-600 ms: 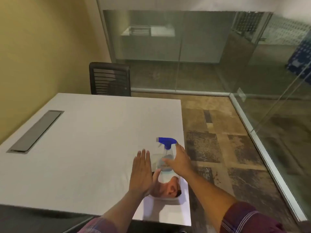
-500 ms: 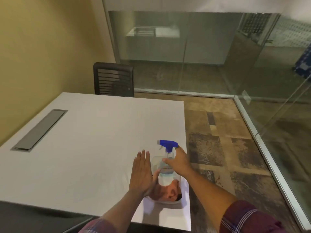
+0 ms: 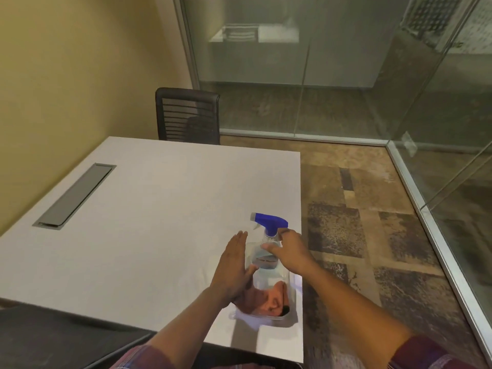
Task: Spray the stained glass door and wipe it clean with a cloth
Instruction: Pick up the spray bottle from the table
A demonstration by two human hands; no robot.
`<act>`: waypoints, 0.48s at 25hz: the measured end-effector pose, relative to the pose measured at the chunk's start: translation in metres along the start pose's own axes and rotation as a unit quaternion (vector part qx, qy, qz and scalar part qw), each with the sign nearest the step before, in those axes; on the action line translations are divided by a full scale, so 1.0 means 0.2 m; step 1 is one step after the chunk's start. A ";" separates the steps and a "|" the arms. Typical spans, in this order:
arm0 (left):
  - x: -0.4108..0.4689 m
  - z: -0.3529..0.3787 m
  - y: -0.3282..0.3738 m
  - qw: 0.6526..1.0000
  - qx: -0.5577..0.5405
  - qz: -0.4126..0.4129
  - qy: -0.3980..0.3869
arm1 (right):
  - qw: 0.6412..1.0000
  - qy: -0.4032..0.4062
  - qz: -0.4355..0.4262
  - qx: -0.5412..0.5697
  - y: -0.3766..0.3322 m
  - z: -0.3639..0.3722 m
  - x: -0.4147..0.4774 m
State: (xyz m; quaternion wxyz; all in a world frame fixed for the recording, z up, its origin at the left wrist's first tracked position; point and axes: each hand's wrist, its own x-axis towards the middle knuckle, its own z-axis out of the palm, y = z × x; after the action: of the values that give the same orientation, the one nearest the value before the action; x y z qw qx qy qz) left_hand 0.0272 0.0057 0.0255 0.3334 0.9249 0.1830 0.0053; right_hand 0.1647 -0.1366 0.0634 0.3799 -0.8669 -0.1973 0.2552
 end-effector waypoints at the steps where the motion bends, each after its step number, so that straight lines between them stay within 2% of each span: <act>1: 0.00 -0.03 0.03 0.999 -0.050 -0.002 -0.018 | 1.000 -0.007 -0.014 0.001 -0.03 -0.04 -0.03; 3: 0.01 -0.10 0.08 0.992 -0.116 0.007 -0.045 | 0.999 -0.017 -0.041 0.012 -0.09 -0.13 -0.09; 8: -0.03 -0.18 0.19 0.984 -0.173 0.041 -0.012 | 0.991 0.010 -0.080 0.102 -0.21 -0.31 -0.34; 12: -0.09 -0.17 0.26 0.974 -0.205 0.073 -0.064 | 0.978 0.065 -0.084 0.181 -0.20 -0.37 -0.58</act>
State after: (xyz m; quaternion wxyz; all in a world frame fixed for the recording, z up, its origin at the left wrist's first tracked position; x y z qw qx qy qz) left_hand 0.0224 -0.0164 0.0871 0.5255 0.8462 0.0880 0.0082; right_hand 0.1105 -0.2141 0.1703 0.5629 -0.7786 -0.1952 0.1972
